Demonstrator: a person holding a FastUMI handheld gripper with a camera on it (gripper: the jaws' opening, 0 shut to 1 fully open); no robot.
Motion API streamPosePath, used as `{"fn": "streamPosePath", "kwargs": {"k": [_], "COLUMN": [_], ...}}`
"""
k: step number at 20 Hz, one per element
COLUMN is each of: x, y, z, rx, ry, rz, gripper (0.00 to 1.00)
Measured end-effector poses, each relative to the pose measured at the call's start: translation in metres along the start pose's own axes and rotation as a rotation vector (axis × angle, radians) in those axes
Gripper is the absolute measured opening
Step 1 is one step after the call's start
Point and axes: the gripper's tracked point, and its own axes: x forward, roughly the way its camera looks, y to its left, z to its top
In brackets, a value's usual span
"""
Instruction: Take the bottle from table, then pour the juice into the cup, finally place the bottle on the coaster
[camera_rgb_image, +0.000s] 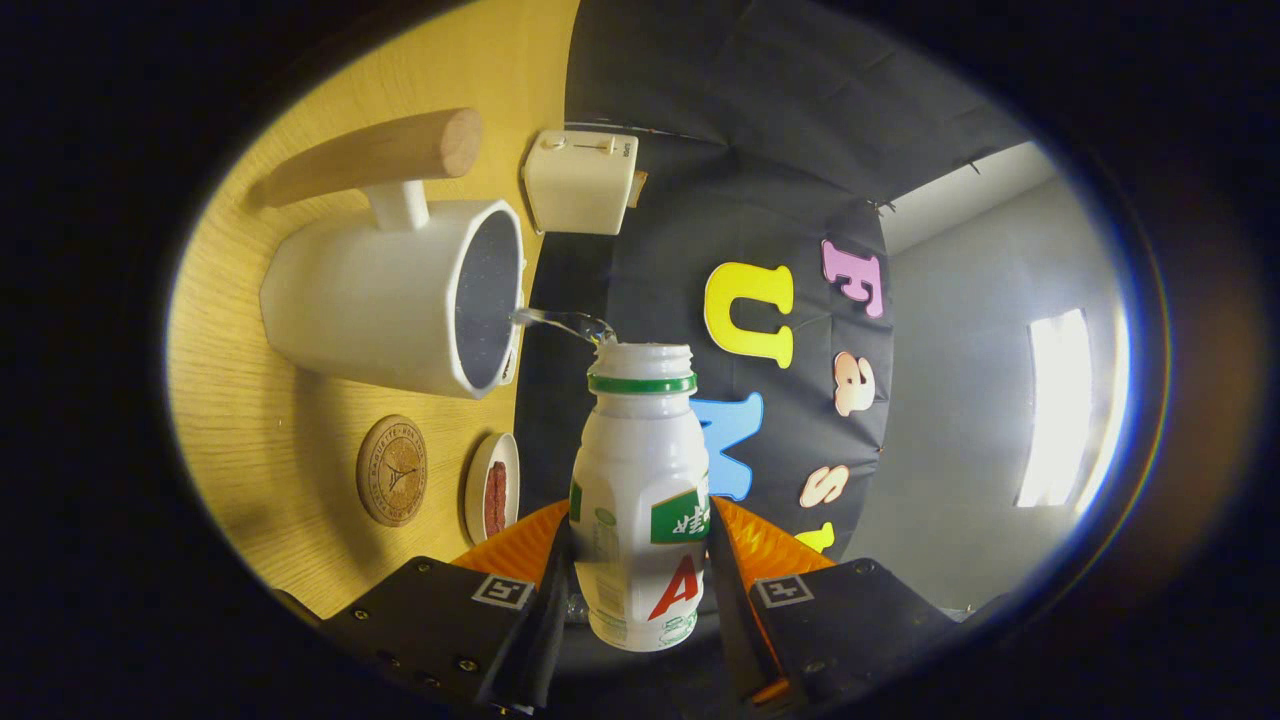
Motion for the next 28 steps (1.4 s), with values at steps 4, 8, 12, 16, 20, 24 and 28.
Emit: {"fn": "streamPosePath", "kwargs": {"k": [4, 8, 12, 16, 20, 24, 28], "x": [-0.002, -0.001, -0.005, -0.007, -0.006, -0.006, -0.007], "y": [0.0, -0.006, -0.005, -0.009, -0.012, -0.013, -0.014], "z": [0.0, 0.001, 0.002, 0.001, 0.0, 0.0, -0.001], "rx": [-0.003, -0.008, -0.014, -0.023, -0.03, -0.037, -0.039], "ry": [-0.001, -0.004, -0.002, -0.002, -0.001, -0.002, -0.002], "rz": [0.003, -0.002, -0.004, -0.005, -0.006, -0.006, -0.007], "gripper": [0.66, 0.66, 0.66, 0.66, 0.66, 0.66, 0.66]}}
